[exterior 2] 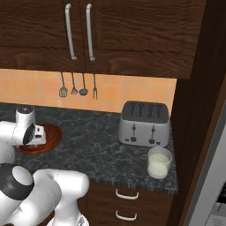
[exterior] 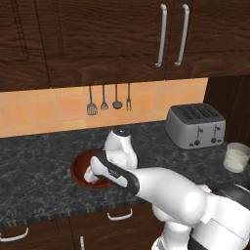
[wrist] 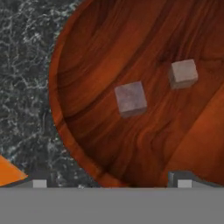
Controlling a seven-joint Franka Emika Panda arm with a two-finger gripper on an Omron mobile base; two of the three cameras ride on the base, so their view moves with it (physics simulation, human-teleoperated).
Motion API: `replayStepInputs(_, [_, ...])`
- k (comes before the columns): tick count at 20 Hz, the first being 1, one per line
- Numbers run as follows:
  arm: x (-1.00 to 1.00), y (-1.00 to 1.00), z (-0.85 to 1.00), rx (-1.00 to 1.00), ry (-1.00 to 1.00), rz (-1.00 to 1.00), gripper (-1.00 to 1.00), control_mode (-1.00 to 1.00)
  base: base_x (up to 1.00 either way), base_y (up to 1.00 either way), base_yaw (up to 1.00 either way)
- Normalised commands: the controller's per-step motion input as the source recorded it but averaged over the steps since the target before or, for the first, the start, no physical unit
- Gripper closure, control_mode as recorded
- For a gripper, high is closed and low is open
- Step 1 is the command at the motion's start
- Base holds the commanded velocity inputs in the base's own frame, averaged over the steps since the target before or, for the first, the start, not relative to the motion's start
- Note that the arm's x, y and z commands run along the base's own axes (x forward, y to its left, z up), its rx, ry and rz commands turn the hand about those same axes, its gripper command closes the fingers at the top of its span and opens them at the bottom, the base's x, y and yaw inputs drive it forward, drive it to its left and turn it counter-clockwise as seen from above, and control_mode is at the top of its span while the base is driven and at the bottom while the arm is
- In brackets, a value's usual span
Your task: Grab a lemon wedge from the fridge and one ice cube from the ice bowl, and put them in the glass of lemonade.
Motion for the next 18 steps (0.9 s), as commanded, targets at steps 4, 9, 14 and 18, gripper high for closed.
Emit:
replayStepInputs(4, [0.40, 0.05, -0.05, 0.00, 0.01, 0.00, -1.00, -1.00, 0.00, 0.00, 0.00])
replayStepInputs(9, [0.24, 0.00, -0.11, 0.00, 0.01, 0.00, -1.00, -1.00, 0.00, 0.00, 0.00])
replayStepInputs(14, [0.09, 0.03, -0.36, 0.00, 0.06, 0.00, -1.00, -1.00, 0.00, 0.00, 0.00])
replayStepInputs(18, [0.04, 0.08, -0.25, -0.01, 0.04, 0.00, -1.00, -1.00, 0.00, 0.00, 0.00])
